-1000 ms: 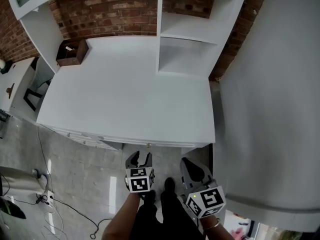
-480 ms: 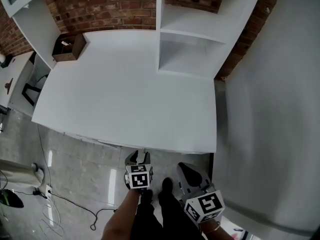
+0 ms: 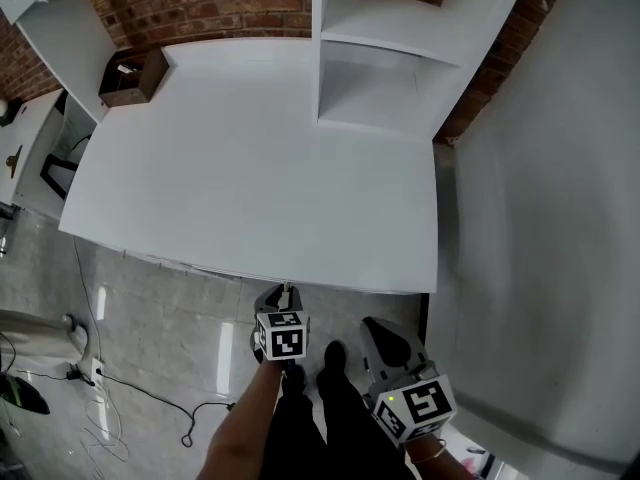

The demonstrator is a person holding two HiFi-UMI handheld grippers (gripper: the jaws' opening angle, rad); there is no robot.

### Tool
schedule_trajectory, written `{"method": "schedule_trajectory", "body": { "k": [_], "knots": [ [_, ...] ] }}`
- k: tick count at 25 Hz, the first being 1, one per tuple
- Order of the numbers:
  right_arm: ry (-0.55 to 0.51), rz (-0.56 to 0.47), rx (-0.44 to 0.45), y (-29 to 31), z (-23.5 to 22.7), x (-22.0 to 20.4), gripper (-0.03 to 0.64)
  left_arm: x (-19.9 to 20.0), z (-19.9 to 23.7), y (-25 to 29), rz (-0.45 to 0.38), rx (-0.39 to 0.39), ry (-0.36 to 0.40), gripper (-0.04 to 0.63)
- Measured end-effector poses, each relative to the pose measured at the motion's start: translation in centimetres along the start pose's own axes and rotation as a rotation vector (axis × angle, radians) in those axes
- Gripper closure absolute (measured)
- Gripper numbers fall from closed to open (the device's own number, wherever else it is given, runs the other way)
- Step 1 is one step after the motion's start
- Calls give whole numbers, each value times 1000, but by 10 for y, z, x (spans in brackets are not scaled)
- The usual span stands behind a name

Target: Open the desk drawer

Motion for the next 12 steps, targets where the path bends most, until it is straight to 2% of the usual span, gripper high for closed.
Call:
{"method": "schedule_trajectory", "body": {
  "k": [12],
  "knots": [
    [4, -30, -39, -23, 22, -4, 612, -15, 2, -16, 20, -26, -1, 517]
  ]
}}
Point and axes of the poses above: the fingertips, and each gripper's own axes: y forward along the fingers, z to its left, x out of its top, the point moved 4 cm from there along -y, backward along the fingers, and after that the axes turned 1 degree about z, right-handed, at the moved point
